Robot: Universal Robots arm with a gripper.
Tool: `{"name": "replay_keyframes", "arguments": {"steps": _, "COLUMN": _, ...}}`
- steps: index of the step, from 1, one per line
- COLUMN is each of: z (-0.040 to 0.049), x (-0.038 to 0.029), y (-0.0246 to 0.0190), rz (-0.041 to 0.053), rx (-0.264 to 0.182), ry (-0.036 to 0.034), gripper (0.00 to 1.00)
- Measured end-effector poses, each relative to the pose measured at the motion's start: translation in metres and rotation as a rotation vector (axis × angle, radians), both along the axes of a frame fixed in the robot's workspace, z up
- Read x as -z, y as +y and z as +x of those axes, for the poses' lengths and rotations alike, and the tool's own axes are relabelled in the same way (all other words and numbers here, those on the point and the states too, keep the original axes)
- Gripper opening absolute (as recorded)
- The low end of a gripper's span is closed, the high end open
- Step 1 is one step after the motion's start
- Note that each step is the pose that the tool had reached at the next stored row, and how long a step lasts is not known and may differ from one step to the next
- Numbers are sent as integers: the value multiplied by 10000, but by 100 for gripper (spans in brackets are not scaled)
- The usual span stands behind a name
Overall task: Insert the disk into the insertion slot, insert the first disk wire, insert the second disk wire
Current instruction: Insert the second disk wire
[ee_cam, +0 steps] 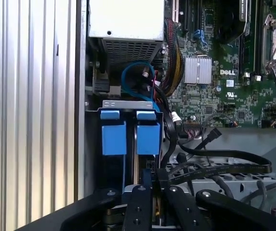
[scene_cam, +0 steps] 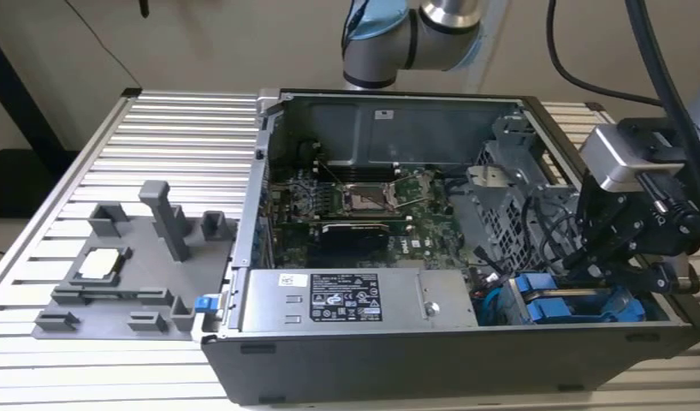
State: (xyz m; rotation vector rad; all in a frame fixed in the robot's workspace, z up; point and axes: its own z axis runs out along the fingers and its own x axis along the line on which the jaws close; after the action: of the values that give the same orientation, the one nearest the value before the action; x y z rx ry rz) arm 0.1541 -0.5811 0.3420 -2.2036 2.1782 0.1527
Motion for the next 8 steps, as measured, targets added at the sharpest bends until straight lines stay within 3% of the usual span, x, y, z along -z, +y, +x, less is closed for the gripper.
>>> {"name": "replay_keyframes", "arguments": {"steps": 8, "z": 0, "x": 26, "y": 0, "rz": 24, "rx": 132, "ry": 1, "gripper": 16}}
